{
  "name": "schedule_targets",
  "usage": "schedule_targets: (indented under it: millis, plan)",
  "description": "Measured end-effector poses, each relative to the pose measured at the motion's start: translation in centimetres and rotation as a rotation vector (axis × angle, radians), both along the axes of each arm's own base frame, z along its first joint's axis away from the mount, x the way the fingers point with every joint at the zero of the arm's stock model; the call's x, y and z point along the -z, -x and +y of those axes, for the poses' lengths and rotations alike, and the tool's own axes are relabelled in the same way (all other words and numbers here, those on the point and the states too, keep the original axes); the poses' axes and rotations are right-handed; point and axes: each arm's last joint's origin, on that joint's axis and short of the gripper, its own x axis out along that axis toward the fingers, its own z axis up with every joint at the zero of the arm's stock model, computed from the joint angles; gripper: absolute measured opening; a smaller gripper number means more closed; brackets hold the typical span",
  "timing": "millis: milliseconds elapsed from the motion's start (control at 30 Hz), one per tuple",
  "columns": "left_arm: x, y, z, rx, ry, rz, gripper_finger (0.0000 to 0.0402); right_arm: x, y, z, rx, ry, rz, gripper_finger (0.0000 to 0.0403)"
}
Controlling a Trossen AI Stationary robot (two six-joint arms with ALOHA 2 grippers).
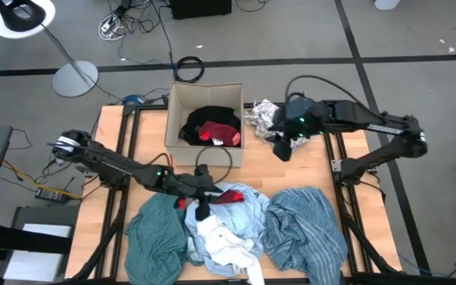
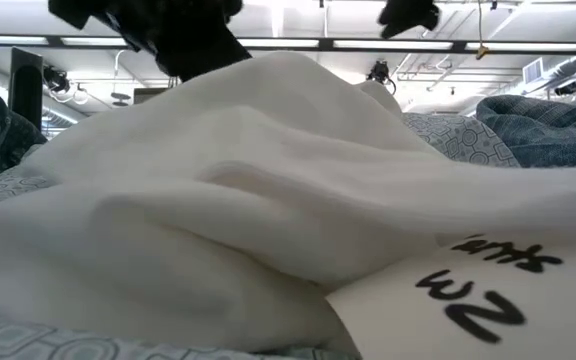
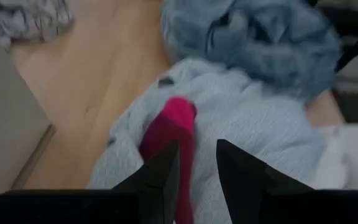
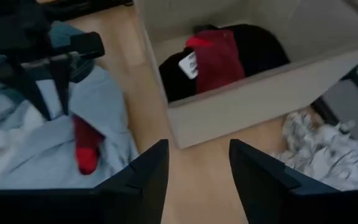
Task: Sort clothes
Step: Put the red sock into the laundry organizer
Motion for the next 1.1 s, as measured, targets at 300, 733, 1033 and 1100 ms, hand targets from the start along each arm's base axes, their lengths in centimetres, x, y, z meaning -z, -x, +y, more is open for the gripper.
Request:
schedule_targets:
  millis: [300,733,1033,1100]
  plan:
    - [0.8,-3.4,-0.8,0.0,-0.045,0.103,0.0112,2.7,4.4,2.2,0.046,-0.062,-0.037,0.0169]
    - [3.5,-6.1,-0.7,-0.095,-0.149,0.172,0.0108,6.0,6.3,4.9,-0.001,-0.116,-0.118,0.0169]
    - [0.4,-7.1,-0.7,-0.135,-0.234,0.202,0.0006,8.5,5.4,6.3,-0.055,-0.145,-0.162,0.0168]
    - [-1.4,-7.3,-0.8,-0.117,-0.262,0.214,0.0004,9.1,5.2,6.4,-0.062,-0.149,-0.177,0.0168]
